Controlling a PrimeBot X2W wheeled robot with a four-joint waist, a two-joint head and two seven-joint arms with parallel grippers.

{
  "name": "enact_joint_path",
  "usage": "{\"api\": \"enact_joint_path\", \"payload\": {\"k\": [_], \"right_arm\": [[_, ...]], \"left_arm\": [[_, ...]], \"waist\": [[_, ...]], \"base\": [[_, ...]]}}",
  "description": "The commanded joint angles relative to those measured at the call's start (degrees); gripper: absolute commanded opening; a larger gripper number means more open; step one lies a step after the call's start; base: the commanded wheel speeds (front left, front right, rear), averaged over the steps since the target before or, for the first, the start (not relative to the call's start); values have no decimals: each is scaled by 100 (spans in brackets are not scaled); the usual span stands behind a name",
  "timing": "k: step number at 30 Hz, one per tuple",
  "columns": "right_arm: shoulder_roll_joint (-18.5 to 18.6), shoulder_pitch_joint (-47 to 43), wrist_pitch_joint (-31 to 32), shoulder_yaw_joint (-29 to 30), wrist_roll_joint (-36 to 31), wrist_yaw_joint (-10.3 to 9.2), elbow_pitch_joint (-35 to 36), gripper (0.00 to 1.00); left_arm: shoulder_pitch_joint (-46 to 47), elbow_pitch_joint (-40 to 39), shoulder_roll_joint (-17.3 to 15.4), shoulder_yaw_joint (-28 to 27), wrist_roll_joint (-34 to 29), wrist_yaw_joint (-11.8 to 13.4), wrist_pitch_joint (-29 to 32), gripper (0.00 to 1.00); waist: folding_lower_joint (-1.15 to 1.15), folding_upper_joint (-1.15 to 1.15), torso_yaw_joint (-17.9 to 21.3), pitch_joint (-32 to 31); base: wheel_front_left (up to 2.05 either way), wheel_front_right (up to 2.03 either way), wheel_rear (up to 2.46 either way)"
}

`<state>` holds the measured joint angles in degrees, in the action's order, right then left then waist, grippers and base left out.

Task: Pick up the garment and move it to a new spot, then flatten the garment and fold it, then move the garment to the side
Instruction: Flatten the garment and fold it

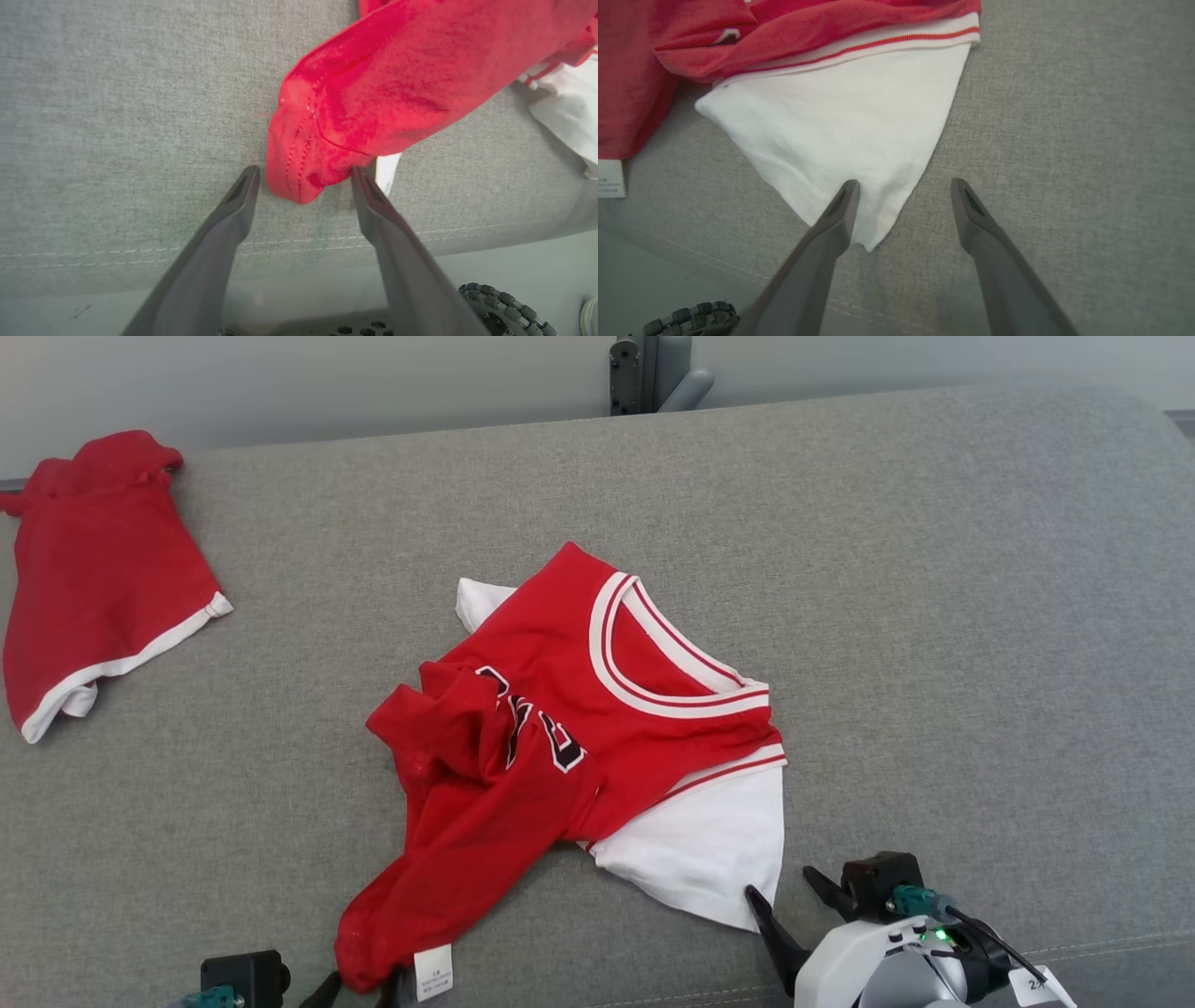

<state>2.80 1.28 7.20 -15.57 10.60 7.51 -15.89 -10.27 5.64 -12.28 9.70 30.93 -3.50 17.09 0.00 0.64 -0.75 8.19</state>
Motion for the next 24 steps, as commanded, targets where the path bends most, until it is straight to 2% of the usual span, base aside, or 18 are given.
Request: {"api": "enact_joint_path", "payload": {"k": [1,7,8,9,10,11,12,13,14,19,24], "right_arm": [[17,100,-9,4,55,-4,-35,100],[17,342,-4,-110,205,-4,-424,100],[18,372,15,-133,266,-4,-510,100],[17,398,32,-151,291,-4,-586,92],[17,430,40,-171,310,-3,-662,82],[14,448,53,-203,376,-3,-739,58],[6,462,60,-241,421,0,-803,41],[0,487,33,-273,465,0,-863,16],[-1,517,2,-286,518,0,-922,0],[13,698,-205,-335,1045,-1,-1036,0],[17,783,-337,-103,1732,-1,-593,0]], "left_arm": [[-2,-3,-23,-6,19,-11,-27,100],[271,181,-36,90,31,-143,-172,100],[303,208,-45,101,22,-153,-198,96],[337,220,-41,103,34,-159,-225,85],[364,235,-29,111,60,-176,-251,77],[385,243,-30,131,67,-194,-269,64],[404,245,-42,147,61,-206,-297,49],[420,260,-46,154,78,-212,-306,28],[438,268,-54,164,82,-219,-334,0],[451,147,-53,209,298,-298,-340,0],[341,-581,-146,70,777,-342,-205,0]], "waist": [[0,-64,1,51],[0,-64,-17,91],[0,-64,-25,85],[0,-64,-33,78],[0,-64,-42,70],[0,-64,-49,60],[0,-64,-54,50],[0,-64,-55,41],[0,-64,-52,30],[0,-64,-8,-34],[0,-64,112,-119]], "base": [[0,0,0],[0,0,0],[0,0,0],[0,0,0],[0,0,0],[0,0,0],[0,0,0],[0,0,0],[0,0,0],[0,0,0],[0,0,0]]}}
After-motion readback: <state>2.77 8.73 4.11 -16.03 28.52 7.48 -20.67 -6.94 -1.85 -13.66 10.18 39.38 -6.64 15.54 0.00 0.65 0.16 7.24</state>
